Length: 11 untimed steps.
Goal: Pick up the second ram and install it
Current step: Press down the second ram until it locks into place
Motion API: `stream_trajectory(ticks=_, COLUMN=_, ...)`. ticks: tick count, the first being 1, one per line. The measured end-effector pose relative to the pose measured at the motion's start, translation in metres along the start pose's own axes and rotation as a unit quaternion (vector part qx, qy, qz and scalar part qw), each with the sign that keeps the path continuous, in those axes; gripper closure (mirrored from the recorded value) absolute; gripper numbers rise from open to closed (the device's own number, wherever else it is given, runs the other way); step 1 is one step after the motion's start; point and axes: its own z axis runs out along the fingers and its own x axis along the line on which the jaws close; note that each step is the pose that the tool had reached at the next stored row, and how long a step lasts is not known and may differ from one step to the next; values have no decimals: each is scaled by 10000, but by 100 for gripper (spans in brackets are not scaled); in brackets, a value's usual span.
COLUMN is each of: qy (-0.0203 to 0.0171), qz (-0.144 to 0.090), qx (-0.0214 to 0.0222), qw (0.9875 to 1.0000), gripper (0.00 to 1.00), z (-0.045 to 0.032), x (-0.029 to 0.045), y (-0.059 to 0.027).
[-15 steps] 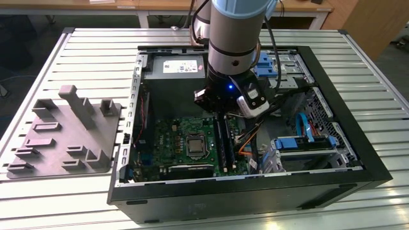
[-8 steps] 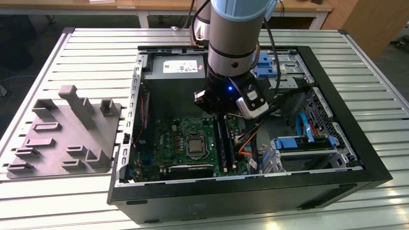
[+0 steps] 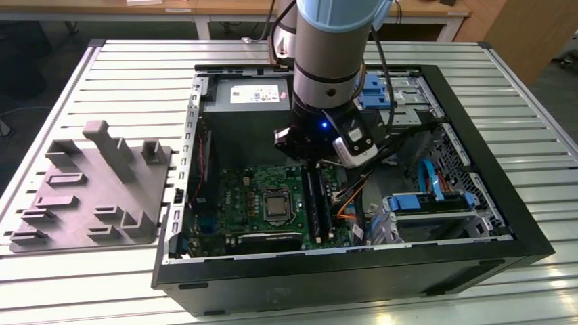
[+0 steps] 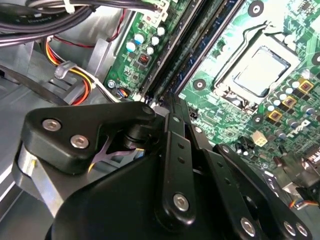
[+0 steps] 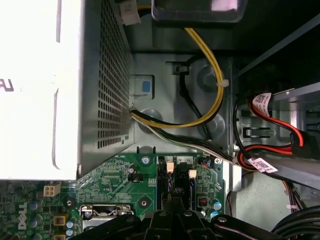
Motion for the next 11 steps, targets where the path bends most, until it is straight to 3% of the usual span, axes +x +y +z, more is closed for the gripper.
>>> stream_trajectory(ticks=11, qy=0, qz=0, qx=1, qw=10000, gripper=90, z=32, x=1, y=-2)
